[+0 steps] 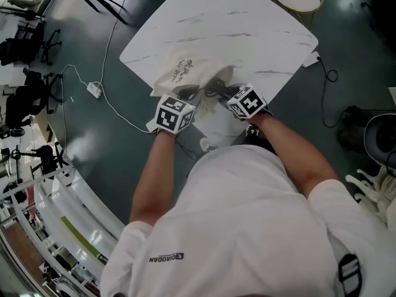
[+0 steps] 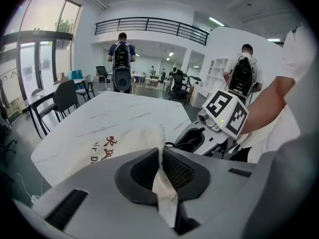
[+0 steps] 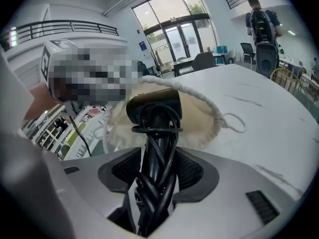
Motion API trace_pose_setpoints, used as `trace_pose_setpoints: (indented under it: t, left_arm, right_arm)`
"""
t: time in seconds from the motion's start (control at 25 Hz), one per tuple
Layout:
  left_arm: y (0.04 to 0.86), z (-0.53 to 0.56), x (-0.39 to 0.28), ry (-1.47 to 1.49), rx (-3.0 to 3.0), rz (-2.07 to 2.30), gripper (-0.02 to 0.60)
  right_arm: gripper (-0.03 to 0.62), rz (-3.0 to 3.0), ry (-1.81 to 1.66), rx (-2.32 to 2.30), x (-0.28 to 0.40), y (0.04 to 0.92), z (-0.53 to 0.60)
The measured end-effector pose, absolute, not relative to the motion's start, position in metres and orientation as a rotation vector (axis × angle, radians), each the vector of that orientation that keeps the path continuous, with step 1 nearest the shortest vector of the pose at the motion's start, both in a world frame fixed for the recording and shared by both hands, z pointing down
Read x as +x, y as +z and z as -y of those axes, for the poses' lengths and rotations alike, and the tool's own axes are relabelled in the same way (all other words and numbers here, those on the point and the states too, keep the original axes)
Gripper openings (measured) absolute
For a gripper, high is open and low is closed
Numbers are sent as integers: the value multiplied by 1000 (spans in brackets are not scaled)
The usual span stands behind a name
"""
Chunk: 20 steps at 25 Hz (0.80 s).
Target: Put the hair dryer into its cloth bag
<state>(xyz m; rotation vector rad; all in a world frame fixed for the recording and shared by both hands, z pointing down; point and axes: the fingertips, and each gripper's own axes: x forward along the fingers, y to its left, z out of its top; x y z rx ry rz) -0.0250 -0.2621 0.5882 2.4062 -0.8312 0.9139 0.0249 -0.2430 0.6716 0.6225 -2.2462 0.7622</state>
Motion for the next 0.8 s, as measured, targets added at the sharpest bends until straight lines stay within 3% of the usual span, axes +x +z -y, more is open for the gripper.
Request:
trace_pose_setpoints:
  t: [0.32, 0.8]
  left_arm:
    - [585, 257, -32, 926, 2379, 868, 49]
    - [592, 263, -43, 860, 2263, 969, 51]
  right_arm:
    - [227, 2221, 468, 508, -12, 679, 284]
    - [249, 2189, 276, 446, -7, 713, 297]
